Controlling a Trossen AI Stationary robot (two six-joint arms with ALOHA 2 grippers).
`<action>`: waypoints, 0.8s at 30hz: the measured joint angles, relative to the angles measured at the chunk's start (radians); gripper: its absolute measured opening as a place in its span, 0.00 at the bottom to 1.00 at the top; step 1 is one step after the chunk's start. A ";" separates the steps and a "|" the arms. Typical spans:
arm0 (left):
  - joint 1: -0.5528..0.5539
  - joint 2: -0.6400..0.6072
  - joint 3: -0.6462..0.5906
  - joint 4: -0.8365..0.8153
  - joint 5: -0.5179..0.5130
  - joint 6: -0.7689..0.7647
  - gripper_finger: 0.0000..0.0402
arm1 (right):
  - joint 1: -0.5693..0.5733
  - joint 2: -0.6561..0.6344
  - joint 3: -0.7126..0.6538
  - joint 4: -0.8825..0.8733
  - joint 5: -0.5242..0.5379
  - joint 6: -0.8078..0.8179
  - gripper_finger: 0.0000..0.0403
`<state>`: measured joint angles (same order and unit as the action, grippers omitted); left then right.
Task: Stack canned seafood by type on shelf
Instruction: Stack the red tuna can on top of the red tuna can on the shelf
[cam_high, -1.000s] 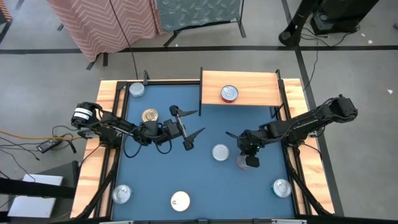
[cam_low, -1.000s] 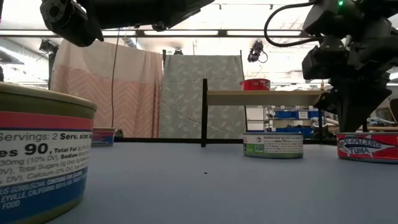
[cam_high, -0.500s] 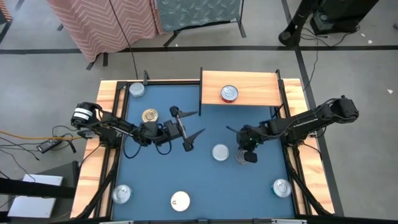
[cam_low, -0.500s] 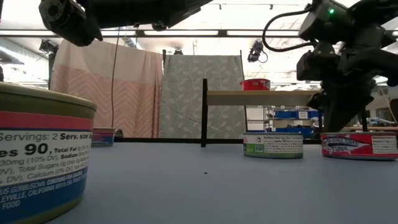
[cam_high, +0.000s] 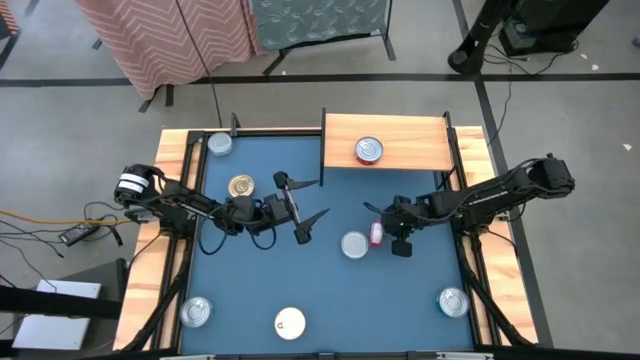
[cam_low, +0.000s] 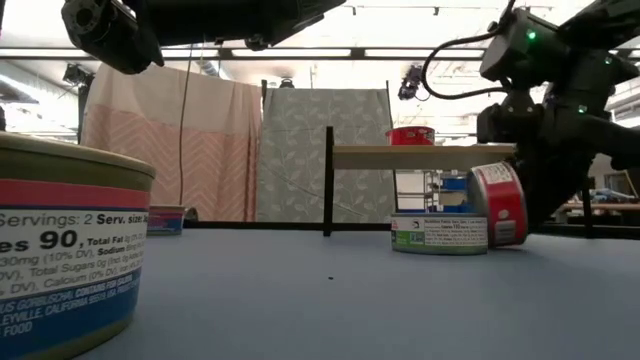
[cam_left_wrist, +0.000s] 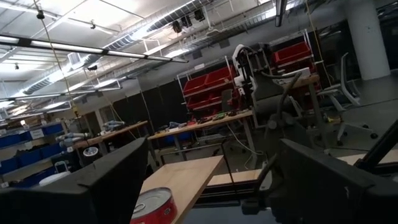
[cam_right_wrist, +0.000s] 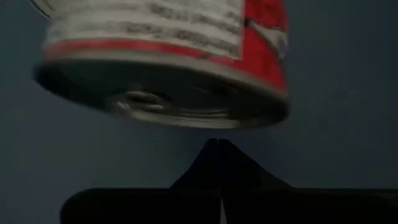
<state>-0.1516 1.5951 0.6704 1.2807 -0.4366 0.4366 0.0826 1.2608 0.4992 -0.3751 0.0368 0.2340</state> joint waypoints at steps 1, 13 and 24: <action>0.000 0.000 0.000 -0.002 0.000 0.000 0.90 | 0.000 0.000 0.000 0.004 0.000 0.001 0.01; 0.000 0.000 0.000 -0.003 0.000 0.003 0.90 | 0.000 -0.001 0.002 -0.040 -0.076 0.058 0.03; 0.000 0.000 0.000 -0.005 0.000 0.004 0.90 | 0.001 -0.034 0.014 -0.271 -0.138 0.197 0.30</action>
<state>-0.1516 1.5951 0.6701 1.2755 -0.4366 0.4404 0.0834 1.2272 0.5136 -0.6457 -0.1007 0.4307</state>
